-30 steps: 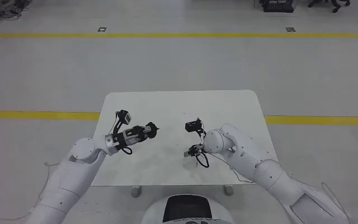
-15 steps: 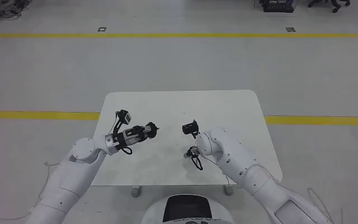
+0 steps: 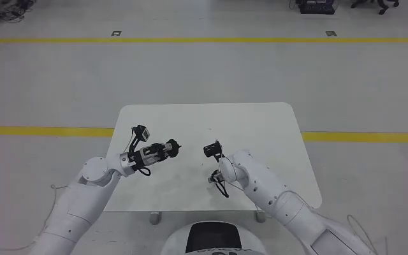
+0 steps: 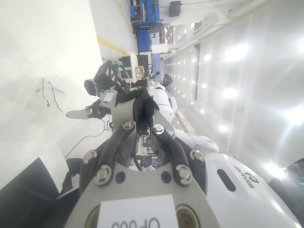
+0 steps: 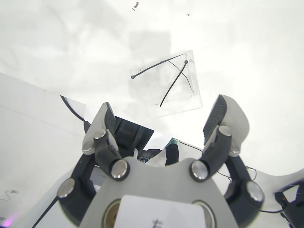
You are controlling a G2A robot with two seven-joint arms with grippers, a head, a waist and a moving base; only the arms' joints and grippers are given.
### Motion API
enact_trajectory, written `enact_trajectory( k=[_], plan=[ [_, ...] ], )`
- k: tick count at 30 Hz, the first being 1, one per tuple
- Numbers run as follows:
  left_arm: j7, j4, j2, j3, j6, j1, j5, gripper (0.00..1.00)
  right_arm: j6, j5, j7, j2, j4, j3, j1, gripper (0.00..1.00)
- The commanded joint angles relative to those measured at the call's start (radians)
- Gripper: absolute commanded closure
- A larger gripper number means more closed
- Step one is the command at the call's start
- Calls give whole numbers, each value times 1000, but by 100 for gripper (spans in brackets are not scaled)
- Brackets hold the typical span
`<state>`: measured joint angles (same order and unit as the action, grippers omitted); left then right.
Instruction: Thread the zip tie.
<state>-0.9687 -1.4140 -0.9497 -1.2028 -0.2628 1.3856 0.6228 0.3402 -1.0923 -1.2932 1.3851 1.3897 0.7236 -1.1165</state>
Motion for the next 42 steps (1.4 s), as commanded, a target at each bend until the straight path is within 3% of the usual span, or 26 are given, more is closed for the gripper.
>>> enact_trajectory(
  k=[1, 4, 21, 22, 23, 27, 29, 42],
  plan=[
    [0, 0, 0, 0, 0, 0, 0, 100, 0, -17, -2, 9, -11, 10, -5, 0],
    [0, 0, 0, 0, 0, 0, 0, 100, 0, -47, -4, 27, -14, 47, -24, 0],
    [0, 0, 0, 0, 0, 0, 0, 100, -25, -60, 50, 29, 2, 37, -61, 0],
    [0, 0, 0, 0, 0, 0, 0, 100, -24, -58, 51, 30, 0, 38, -62, 2],
    [0, 0, 0, 0, 0, 0, 0, 100, -23, -57, 53, 31, -1, 38, -62, 15],
    [0, 0, 0, 0, 0, 0, 0, 100, -12, -62, 60, 34, -14, 38, -63, 43],
    [0, 0, 0, 0, 0, 0, 0, 100, -10, -63, 62, 35, -21, 39, -62, 51],
    [0, 0, 0, 0, 0, 0, 0, 100, 0, -68, 88, 48, -73, 45, -59, 56]
  ],
)
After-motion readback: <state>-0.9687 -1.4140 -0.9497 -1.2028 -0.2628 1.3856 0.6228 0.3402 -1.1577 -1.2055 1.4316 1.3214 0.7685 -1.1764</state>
